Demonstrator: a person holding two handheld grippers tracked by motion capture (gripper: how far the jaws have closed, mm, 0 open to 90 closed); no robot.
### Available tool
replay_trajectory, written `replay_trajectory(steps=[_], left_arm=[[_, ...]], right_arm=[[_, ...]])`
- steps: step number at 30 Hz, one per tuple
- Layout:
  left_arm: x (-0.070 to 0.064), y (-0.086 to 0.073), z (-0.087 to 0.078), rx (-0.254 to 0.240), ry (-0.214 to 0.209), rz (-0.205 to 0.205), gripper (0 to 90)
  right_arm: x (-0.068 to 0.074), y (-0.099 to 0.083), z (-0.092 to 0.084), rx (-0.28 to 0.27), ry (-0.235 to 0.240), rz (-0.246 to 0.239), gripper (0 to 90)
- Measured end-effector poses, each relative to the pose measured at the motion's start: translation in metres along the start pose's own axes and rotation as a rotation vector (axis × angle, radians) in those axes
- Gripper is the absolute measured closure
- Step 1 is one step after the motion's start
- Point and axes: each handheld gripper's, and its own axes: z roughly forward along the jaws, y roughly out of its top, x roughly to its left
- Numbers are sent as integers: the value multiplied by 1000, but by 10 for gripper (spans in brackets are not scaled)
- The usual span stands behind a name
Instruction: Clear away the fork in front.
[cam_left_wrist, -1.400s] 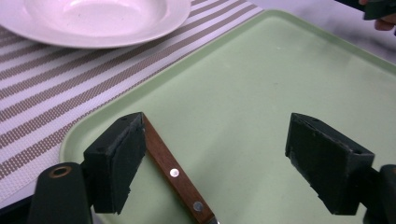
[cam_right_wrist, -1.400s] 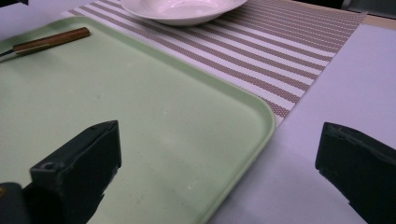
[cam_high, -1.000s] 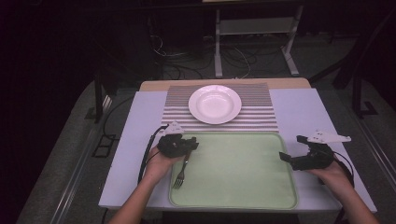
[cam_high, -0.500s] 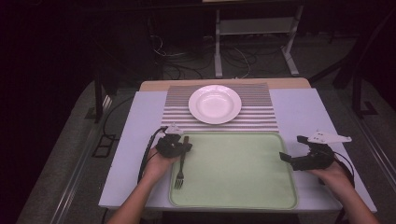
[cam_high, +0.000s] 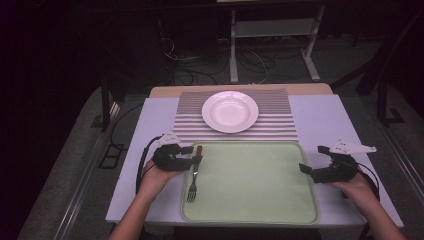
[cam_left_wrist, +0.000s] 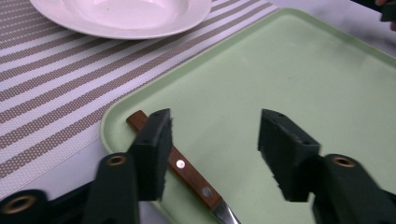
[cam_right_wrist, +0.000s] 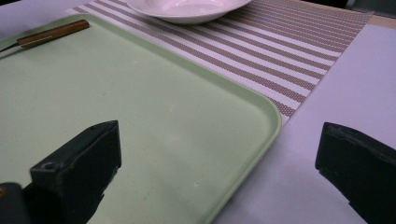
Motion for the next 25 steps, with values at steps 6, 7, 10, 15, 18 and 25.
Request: replay_trajectory(steps=[6, 7, 10, 15, 18, 25], left_arm=[[-2, -6, -17, -39, 11, 25, 276], [-2, -9, -18, -50, 15, 22, 276], [-1, -20, -20, -83, 27, 13, 147], [-1, -27, -21, -72, 57, 37, 8], [-1, -28, -21, -75, 64, 49, 0], [1, -29, -21, -67, 64, 46, 0]], right_arm=[[1, 0, 1, 4, 6, -3, 5], [1, 0, 1, 4, 6, -3, 5], [3, 0, 1, 7, 12, -9, 5], [3, 0, 1, 9, 19, -14, 5], [4, 0, 2, 10, 27, -16, 5], [5, 0, 2, 15, 41, -22, 5]])
